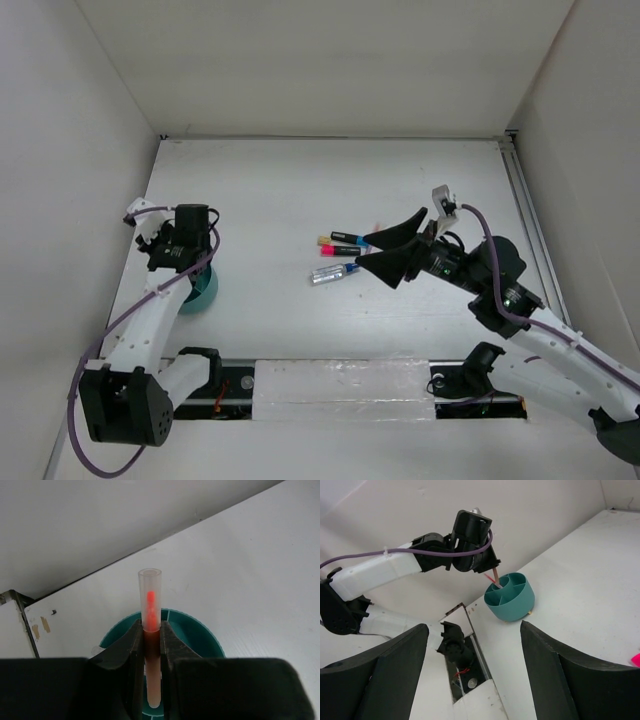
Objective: Sort the stationery into containers
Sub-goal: Place the pen in the storage box.
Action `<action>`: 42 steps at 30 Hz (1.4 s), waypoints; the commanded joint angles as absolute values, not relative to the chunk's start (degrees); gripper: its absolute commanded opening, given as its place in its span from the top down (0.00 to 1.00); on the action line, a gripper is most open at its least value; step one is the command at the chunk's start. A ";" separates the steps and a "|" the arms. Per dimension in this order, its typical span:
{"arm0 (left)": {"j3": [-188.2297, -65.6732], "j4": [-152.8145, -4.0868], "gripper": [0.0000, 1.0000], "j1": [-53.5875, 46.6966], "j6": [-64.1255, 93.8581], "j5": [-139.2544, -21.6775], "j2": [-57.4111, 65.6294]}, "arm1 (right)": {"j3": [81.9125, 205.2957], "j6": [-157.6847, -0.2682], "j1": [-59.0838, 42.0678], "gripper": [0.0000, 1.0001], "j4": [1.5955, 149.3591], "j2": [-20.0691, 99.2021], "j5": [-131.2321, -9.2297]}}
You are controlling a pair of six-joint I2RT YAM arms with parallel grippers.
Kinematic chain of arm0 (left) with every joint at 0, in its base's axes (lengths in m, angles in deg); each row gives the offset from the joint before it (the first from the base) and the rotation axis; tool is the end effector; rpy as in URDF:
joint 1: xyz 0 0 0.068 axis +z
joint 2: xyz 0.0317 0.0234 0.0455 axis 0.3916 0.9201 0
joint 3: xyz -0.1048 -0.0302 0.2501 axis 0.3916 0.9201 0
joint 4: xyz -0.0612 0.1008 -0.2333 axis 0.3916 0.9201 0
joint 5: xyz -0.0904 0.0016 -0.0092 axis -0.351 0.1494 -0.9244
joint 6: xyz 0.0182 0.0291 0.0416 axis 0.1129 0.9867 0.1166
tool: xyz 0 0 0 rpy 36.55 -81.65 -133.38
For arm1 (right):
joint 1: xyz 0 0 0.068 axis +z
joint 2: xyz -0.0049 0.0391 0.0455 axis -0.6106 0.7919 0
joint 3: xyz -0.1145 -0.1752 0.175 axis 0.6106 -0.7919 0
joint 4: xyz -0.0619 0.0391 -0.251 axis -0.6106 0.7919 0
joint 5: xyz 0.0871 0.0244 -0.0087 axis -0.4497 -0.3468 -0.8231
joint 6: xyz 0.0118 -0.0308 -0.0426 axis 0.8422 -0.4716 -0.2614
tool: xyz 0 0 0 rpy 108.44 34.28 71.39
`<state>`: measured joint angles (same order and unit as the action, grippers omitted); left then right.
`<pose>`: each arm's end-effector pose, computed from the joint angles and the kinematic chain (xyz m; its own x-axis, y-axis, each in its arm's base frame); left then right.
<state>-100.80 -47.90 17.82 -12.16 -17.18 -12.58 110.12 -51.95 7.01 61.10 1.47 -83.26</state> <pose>0.2080 0.0102 0.2817 -0.1613 -0.3445 -0.9248 -0.8482 0.5274 -0.0485 0.1173 0.1336 0.3740 -0.3700 0.3668 -0.8536 -0.8382 0.2644 0.4770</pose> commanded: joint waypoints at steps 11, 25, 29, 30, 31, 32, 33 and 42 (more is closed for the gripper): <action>-104.70 -43.12 1.00 18.04 -19.34 -17.01 -9.08 | 109.45 -52.83 5.61 0.18 57.39 -2.13 -84.30; -105.75 -39.43 1.00 18.04 -23.56 -15.43 -7.93 | 108.93 -52.83 3.50 0.18 57.91 -3.28 -85.88; -106.37 -38.82 1.00 18.04 -23.56 -16.04 -6.79 | 108.93 -52.83 2.98 0.18 57.92 -3.80 -85.88; -106.37 -38.82 1.00 18.04 -24.09 -16.56 -6.18 | 108.93 -52.83 2.97 0.18 57.92 -3.81 -85.88; -106.37 -38.82 1.00 18.04 -24.09 -16.57 -6.17 | 108.93 -52.83 2.97 0.18 57.92 -3.81 -85.88; -106.90 -38.82 1.00 18.04 -24.09 -16.57 -5.56 | 108.40 -52.83 2.97 0.18 57.92 -4.42 -85.88; -106.90 -38.82 1.00 18.04 -24.09 -17.35 -5.55 | 108.40 -52.83 2.45 0.18 58.44 -4.95 -85.88; -107.43 -36.45 1.00 18.04 -26.46 -16.83 -4.32 | 108.40 -52.83 1.92 0.17 58.97 -6.01 -86.41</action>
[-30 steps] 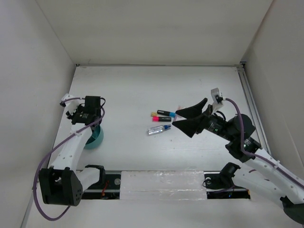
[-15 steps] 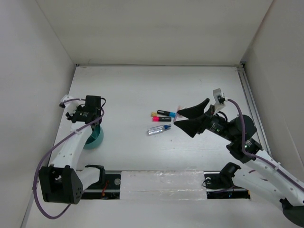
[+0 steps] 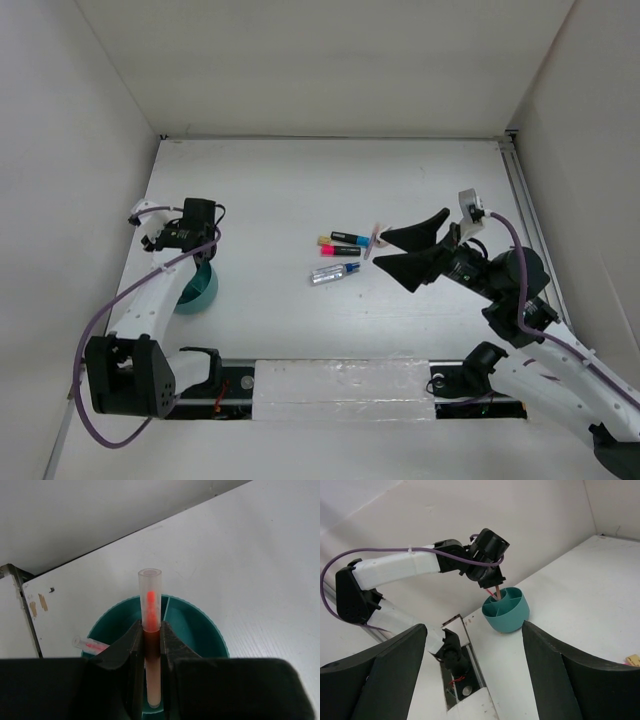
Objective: Sort the stationery into containers
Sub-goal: Place the pen in the storage box.
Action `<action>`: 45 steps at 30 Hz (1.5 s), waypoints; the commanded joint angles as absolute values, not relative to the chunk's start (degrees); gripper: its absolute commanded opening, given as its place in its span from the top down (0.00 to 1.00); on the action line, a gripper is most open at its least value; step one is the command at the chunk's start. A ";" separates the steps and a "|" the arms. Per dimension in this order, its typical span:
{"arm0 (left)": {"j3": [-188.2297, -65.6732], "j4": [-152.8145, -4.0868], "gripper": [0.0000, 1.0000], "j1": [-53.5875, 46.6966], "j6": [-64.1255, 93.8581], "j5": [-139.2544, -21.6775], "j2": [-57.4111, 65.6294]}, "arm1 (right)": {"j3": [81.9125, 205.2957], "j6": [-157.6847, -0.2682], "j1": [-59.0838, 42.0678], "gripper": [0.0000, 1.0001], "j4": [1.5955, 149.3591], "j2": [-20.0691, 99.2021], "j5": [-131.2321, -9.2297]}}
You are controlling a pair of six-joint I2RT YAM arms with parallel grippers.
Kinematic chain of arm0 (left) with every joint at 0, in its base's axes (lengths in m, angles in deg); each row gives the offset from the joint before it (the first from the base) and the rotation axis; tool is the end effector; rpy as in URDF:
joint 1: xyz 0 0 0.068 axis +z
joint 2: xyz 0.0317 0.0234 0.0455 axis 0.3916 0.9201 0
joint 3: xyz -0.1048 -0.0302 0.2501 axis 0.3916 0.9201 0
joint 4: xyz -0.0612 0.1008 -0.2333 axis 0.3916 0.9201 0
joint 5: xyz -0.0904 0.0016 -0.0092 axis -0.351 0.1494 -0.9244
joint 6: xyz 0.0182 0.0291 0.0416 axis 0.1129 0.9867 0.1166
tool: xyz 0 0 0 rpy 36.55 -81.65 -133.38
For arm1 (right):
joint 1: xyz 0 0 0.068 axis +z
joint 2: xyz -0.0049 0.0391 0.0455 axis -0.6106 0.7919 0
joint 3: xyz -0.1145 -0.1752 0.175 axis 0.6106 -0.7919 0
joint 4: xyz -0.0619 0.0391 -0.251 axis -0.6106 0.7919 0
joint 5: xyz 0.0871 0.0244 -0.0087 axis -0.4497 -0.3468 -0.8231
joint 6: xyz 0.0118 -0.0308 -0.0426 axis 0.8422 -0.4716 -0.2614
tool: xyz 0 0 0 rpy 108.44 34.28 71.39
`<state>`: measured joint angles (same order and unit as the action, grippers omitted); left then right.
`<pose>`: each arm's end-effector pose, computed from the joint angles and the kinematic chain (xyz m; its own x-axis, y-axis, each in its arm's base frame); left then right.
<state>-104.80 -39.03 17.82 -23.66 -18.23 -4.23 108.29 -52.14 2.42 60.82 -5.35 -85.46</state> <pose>0.2260 0.0082 0.2650 -0.2003 -0.4349 -0.8780 -0.8876 0.4600 -0.0254 0.1046 0.1061 0.3803 -0.2859 0.4266 -0.8581 -0.8614 0.2778 0.4251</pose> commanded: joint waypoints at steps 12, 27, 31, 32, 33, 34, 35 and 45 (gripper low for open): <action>-107.96 -35.13 1.00 18.04 -27.52 -17.36 -2.65 | 108.40 -52.83 1.39 0.17 59.50 -6.53 -86.41; -107.96 -35.65 0.98 18.04 -28.05 -18.42 -1.60 | 107.87 -52.83 0.86 0.16 59.50 -6.53 -86.41; -107.96 -34.52 0.98 17.52 -29.28 -18.42 -1.07 | 107.87 -53.36 0.86 0.16 59.50 -6.53 -86.41; -107.96 -33.73 0.98 16.82 -30.23 -17.72 -1.07 | 107.87 -53.36 0.86 0.16 59.50 -6.53 -86.41; -107.96 -33.20 0.98 16.81 -30.85 -17.71 -1.07 | 107.87 -53.36 0.86 0.16 59.50 -6.53 -86.41; -107.96 -33.19 0.96 16.81 -31.99 -17.10 -1.07 | 107.87 -53.36 0.86 0.16 59.50 -6.53 -86.41; -108.48 -32.41 0.96 16.81 -32.00 -17.10 -1.07 | 107.87 -53.36 0.86 0.16 59.50 -6.53 -86.41; -108.48 -31.87 0.83 16.81 -33.06 -16.57 -1.07 | 107.87 -53.36 0.86 0.16 59.50 -7.06 -86.41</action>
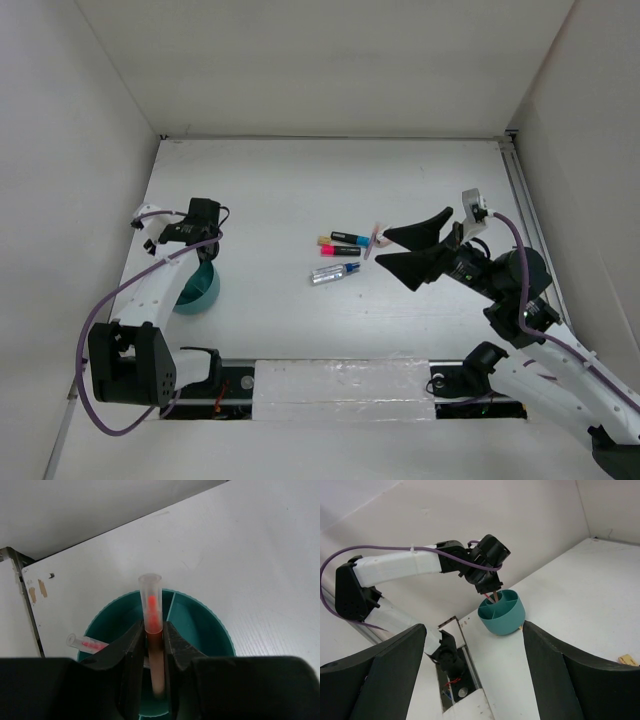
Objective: Sort the stationery into containers
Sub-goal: Place the pen in the storage box.
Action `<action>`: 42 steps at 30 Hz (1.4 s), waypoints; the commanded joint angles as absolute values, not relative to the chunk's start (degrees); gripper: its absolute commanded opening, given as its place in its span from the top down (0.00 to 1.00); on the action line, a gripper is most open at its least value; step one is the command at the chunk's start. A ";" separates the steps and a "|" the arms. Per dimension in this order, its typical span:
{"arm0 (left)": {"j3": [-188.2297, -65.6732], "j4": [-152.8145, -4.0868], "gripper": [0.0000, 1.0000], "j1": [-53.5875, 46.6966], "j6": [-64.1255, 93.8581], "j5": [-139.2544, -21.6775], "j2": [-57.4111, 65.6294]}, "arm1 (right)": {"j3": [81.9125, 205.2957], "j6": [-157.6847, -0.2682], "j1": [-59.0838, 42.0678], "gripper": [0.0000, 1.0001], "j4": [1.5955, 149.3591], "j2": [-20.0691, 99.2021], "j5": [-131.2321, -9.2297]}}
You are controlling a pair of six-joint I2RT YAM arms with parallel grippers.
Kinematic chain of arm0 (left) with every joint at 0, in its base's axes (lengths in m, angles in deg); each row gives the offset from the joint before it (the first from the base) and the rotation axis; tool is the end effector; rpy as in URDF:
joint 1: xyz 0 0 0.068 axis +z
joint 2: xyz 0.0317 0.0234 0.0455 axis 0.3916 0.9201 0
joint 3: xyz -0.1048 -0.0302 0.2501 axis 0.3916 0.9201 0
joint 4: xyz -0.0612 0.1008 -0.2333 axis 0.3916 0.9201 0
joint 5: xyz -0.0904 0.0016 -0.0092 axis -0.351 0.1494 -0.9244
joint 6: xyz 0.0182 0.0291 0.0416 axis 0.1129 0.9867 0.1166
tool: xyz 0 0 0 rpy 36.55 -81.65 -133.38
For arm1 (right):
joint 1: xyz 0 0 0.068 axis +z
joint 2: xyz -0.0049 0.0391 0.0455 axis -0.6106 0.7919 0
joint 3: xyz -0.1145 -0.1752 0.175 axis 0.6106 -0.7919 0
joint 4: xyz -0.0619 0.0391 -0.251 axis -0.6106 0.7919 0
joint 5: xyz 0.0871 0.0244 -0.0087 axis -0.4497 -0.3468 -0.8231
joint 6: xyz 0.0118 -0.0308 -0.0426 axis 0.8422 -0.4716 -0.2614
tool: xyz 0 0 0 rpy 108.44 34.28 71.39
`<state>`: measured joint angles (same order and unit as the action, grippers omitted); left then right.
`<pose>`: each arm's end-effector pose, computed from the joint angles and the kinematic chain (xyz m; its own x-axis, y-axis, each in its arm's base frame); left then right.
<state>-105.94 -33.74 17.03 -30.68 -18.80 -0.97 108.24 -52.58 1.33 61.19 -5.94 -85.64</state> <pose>0.2290 0.0045 0.2544 -0.2110 -0.4813 -0.8508 -0.9070 0.4210 -0.0132 0.1046 0.1026 0.3807 -0.2699 0.4298 -0.8616 -0.8602 0.2945 0.4163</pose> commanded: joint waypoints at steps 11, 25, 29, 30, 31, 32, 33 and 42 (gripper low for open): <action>-109.01 -31.35 0.83 16.29 -33.06 -16.57 -1.60 | 107.87 -53.36 0.86 0.16 59.50 -7.06 -86.41; -108.48 -34.95 0.44 16.29 -28.84 -19.12 -7.31 | 107.87 -53.36 0.86 0.16 59.50 -6.53 -86.41; -108.48 -34.95 0.31 16.29 -28.84 -19.12 -8.37 | 107.87 -53.36 0.86 0.16 59.50 -5.92 -85.89; -108.48 -34.95 0.20 16.29 -28.84 -19.12 -9.15 | 107.87 -53.36 0.86 0.16 59.50 -5.14 -85.88; -109.01 -34.95 0.16 16.29 -28.84 -19.12 -9.68 | 107.87 -53.36 0.86 0.16 59.50 -5.13 -85.01; -109.01 -35.91 0.11 16.29 -28.84 -19.12 -10.73 | 107.87 -53.36 0.86 0.14 59.50 -4.34 -83.96; -109.01 -36.79 0.06 16.29 -27.79 -19.99 -11.35 | 107.87 -53.36 0.86 0.14 60.02 -3.29 -83.16; -106.20 -50.58 0.00 16.29 -14.87 -26.14 -22.77 | 111.99 -52.56 0.86 0.01 67.40 6.64 -68.59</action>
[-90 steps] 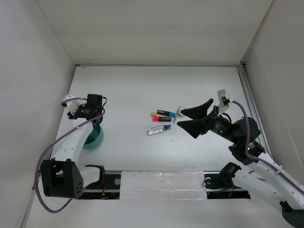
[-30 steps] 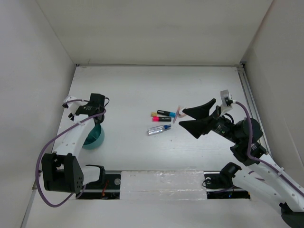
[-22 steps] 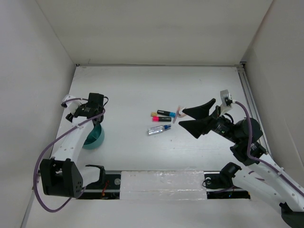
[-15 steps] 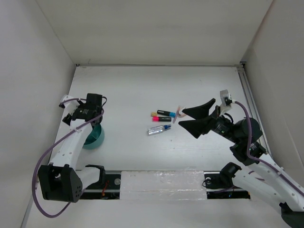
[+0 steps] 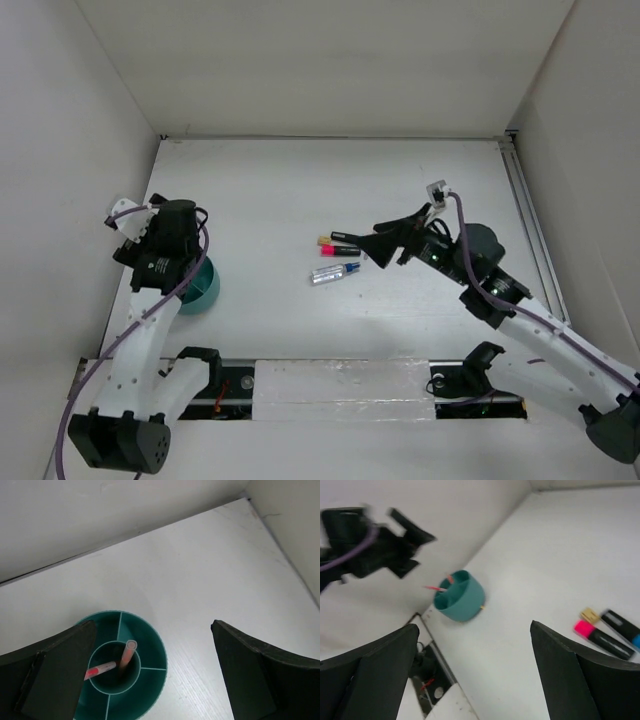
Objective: Sort the stationery into containers
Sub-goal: Place the pen in the storage box, then pick up the pen from the center of the board.
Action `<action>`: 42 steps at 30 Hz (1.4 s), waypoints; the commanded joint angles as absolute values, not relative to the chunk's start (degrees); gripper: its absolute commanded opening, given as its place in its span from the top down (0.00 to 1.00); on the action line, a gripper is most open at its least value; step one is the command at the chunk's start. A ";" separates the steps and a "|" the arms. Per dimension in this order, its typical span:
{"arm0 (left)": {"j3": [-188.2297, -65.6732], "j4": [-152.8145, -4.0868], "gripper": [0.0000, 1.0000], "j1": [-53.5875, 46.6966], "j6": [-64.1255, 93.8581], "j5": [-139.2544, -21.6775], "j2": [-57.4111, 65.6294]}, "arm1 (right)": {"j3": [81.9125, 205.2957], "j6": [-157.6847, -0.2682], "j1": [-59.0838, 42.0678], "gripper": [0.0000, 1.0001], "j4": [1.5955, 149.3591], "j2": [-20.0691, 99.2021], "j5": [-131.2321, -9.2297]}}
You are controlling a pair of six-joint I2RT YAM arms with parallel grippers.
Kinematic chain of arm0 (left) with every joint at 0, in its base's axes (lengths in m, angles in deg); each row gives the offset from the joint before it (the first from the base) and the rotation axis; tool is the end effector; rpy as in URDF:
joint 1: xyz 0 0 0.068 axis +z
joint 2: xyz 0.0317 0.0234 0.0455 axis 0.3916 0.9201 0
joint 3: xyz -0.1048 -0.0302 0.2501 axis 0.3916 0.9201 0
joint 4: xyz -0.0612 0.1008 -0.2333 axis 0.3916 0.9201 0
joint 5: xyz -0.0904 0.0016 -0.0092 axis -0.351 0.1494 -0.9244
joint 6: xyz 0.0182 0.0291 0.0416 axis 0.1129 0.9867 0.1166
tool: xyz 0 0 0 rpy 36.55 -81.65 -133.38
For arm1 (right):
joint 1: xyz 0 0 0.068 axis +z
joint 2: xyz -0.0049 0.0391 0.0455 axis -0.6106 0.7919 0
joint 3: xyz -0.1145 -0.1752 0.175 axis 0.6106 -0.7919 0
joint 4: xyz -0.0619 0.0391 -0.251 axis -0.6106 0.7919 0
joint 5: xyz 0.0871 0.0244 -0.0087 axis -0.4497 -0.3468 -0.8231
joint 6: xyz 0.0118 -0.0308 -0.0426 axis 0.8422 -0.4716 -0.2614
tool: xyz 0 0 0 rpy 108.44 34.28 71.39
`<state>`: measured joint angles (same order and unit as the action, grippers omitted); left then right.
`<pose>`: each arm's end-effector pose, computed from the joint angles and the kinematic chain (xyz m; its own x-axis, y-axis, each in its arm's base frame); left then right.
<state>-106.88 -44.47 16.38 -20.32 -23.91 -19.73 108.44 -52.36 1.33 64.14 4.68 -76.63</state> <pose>0.1856 0.0050 0.3318 0.0511 -0.4941 -0.8679 -0.7573 0.5473 -0.3562 0.1463 0.1295 0.3488 -0.3828 0.3777 -0.8431 -0.7035 0.4724 0.5310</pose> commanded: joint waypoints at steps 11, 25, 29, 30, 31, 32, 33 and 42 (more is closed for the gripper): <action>-101.99 -61.47 0.00 16.29 -2.92 -45.64 -37.63 | 123.33 -47.38 -1.24 0.01 90.26 24.57 -41.23; -100.40 -66.33 0.00 16.29 2.10 -67.63 -45.28 | 135.28 -39.21 -2.74 0.36 94.04 48.22 -40.97; -100.40 -66.85 0.00 16.29 2.10 -70.09 -45.28 | 141.00 -33.96 -1.60 0.45 99.13 56.99 -38.16; -100.40 -66.85 0.00 16.29 2.10 -70.97 -45.28 | 141.62 -33.07 -1.08 0.47 99.14 58.06 -37.29; -100.40 -66.85 0.00 16.29 2.10 -70.97 -45.28 | 141.62 -32.19 -1.07 0.51 99.75 58.94 -36.76; -100.40 -66.85 0.00 16.29 2.10 -71.58 -45.28 | 142.32 -31.39 -1.07 0.52 99.75 59.64 -36.75; -100.40 -66.85 0.00 16.29 2.10 -71.59 -45.28 | 142.33 -30.86 -1.07 0.53 99.75 60.17 -36.75; -99.87 -67.38 0.00 16.29 2.10 -74.40 -44.67 | 147.32 -31.83 -1.59 0.53 99.75 63.86 -34.38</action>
<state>-100.21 -64.12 16.38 1.17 -72.43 -44.75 142.43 -31.62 -1.56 99.83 62.78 -37.09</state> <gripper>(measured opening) 0.997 0.474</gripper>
